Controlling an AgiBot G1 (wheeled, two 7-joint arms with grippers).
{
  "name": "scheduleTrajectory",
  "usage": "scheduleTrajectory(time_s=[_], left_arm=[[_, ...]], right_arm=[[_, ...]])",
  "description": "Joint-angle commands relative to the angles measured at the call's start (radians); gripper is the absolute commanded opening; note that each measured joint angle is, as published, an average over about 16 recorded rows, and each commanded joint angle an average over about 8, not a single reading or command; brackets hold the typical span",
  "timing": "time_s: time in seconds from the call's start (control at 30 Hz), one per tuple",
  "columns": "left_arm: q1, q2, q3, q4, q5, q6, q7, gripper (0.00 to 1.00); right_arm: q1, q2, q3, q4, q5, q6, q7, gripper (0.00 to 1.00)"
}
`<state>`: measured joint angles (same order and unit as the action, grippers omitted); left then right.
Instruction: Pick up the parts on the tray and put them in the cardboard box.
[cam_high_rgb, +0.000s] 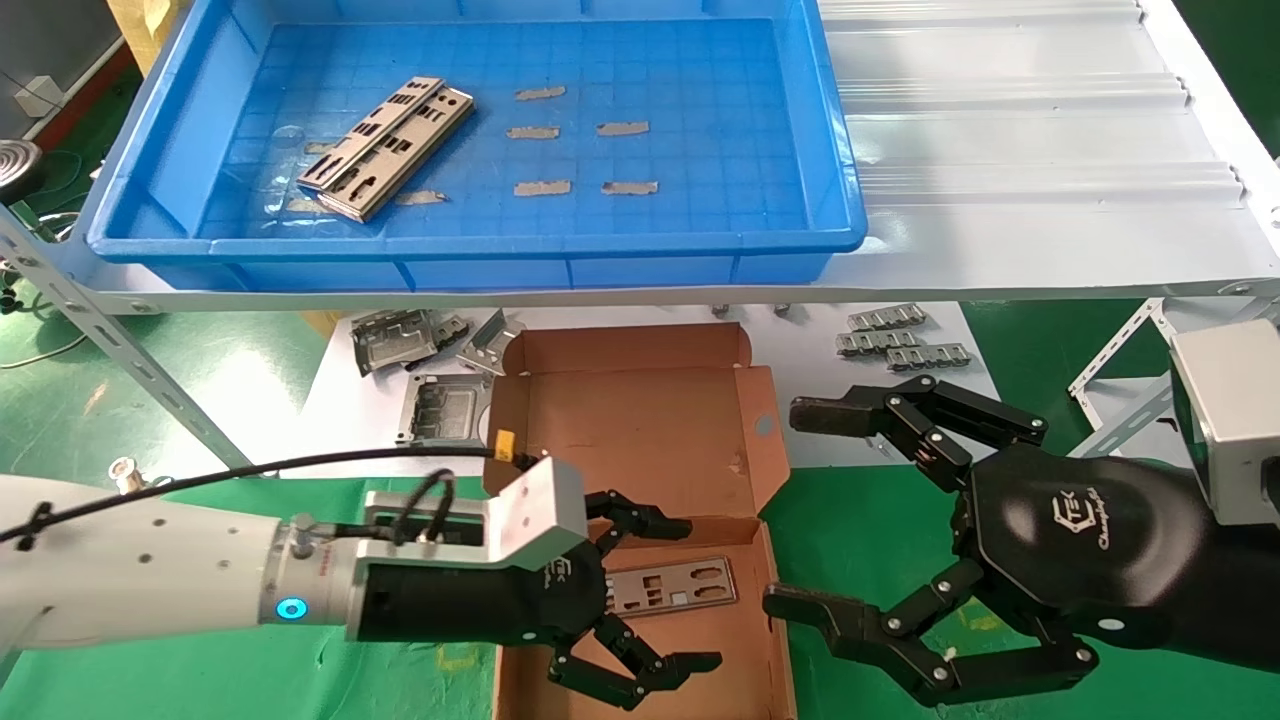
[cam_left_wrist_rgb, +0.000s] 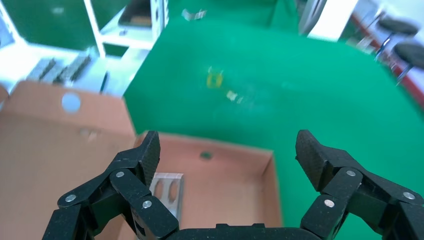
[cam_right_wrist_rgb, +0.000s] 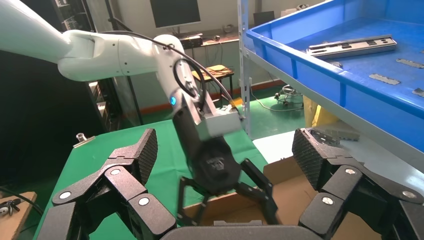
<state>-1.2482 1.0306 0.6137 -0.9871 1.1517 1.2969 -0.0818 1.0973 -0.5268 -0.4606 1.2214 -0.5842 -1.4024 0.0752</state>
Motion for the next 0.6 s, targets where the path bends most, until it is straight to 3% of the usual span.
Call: scheduleTrajectory(time_s=[0.03, 0.6], left_arm=[[0.002, -0.006, -0.004, -0.004, -0.005, 0.002, -0.001, 1.0], [0.054, -0.131, -0.104, -0.093, -0.131, 0.062, -0.033, 1.0]], right_arm=[[0.0, 0.0, 0.0, 0.0, 0.0, 0.0, 0.0, 1.0], [0.0, 0.0, 0.0, 0.0, 0.0, 0.0, 0.0, 1.0]])
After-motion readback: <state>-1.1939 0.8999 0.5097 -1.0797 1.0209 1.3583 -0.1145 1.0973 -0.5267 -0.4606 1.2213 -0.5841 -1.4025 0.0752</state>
